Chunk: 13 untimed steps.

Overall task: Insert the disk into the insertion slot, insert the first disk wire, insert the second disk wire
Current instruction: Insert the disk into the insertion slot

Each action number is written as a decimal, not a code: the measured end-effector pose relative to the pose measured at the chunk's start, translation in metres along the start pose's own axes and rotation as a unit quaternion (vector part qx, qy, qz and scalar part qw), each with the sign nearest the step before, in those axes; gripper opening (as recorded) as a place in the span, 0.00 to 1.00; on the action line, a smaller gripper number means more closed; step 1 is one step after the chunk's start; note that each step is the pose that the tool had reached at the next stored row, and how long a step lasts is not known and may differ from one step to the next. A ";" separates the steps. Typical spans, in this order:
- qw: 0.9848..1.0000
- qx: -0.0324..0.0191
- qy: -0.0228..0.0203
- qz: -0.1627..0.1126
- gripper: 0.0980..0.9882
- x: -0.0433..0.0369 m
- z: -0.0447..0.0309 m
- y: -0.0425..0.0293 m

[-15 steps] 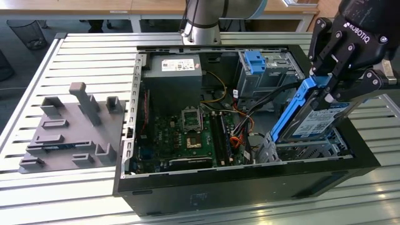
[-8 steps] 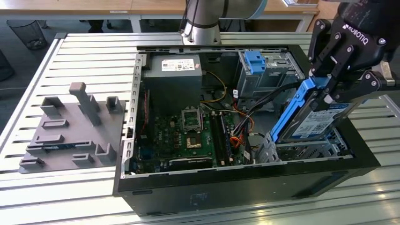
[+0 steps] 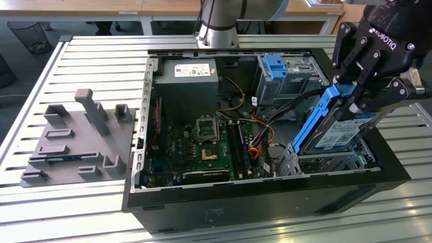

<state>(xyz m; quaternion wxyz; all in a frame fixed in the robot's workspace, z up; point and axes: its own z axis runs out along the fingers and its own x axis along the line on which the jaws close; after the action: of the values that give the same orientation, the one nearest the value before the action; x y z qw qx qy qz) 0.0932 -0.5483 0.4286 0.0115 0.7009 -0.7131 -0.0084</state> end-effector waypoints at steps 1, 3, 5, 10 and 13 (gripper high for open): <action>1.000 0.000 0.000 0.000 0.30 0.0000 0.0002 0.0000; 1.000 0.000 0.000 0.000 0.30 0.0000 0.0006 0.0000; 1.000 0.000 0.000 0.000 0.30 0.0000 0.0010 0.0000; 1.000 0.000 0.000 0.000 0.30 0.0000 0.0019 0.0000; 1.000 0.000 0.000 0.000 0.30 0.0000 0.0027 -0.0001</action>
<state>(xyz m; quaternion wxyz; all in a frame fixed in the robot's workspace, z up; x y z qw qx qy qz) 0.0932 -0.5483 0.4259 0.0114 0.7009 -0.7131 -0.0084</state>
